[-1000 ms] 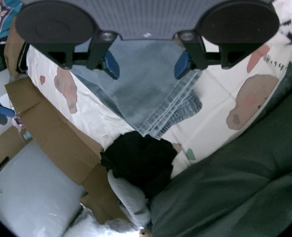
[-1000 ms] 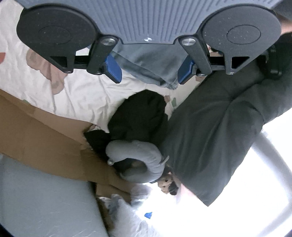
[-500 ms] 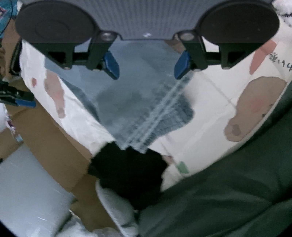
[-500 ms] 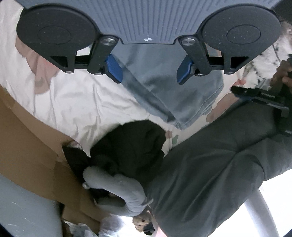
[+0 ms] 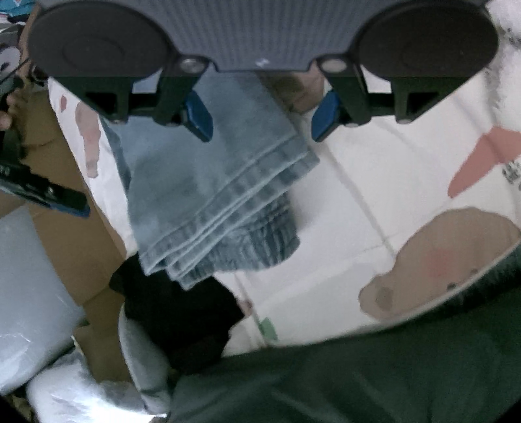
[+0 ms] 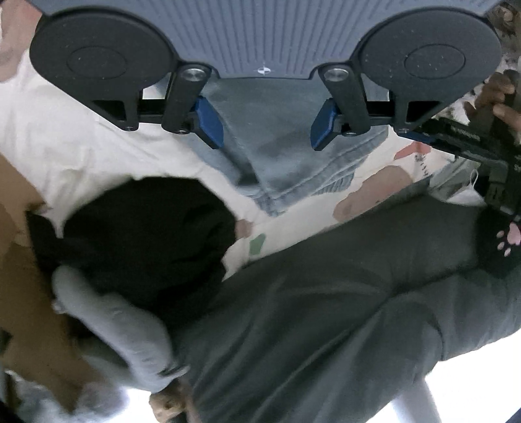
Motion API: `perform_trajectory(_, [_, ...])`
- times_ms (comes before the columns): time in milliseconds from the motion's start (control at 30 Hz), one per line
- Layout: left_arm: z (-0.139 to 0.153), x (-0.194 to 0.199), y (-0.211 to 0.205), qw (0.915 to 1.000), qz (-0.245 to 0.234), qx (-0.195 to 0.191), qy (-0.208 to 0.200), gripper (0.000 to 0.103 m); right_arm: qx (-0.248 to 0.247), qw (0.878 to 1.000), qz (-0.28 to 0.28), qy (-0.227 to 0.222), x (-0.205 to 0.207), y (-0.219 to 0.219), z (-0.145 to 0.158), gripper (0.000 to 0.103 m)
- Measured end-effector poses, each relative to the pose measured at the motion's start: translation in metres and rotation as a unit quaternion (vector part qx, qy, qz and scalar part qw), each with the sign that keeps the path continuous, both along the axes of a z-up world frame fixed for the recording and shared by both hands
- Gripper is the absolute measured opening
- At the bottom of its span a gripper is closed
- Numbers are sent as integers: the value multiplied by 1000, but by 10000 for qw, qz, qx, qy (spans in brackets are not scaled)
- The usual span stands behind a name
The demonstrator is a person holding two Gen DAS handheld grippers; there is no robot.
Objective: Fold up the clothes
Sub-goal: 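Move both open tools to the folded pants near the waistband and grasp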
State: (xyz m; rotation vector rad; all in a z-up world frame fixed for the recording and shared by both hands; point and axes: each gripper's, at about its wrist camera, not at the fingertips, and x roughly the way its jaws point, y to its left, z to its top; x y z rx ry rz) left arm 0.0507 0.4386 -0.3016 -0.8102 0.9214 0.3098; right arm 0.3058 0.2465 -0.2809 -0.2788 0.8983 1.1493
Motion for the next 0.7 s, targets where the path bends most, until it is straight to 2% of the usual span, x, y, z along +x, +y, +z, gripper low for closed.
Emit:
perform_trajectory(67, [-6, -2, 4, 9999, 105, -61, -47, 69, -138, 9999, 81, -23, 2, 14, -6, 66])
perform_trajectory(167, [-14, -4, 13, 9993, 291, -166, -134, 59, -277, 9995, 153, -34, 6, 32, -12, 61])
perform_trajectory(233, [-18, -6, 18, 9985, 429, -280, -213, 48, -348, 9992, 192, -34, 9, 43, -14, 59])
perform_trajectory(333, [-22, -12, 23, 9963, 546, -511, -420, 41, -397, 9988, 270, -104, 13, 57, -11, 49])
perform_trajectory(400, [-25, -14, 22, 9958, 551, -582, -450, 41, -442, 9983, 356, -130, 15, 66, -10, 46])
perform_trajectory(700, [-43, -18, 24, 9907, 743, -978, -584, 43, -758, 9949, 669, 45, 25, 90, -22, 46])
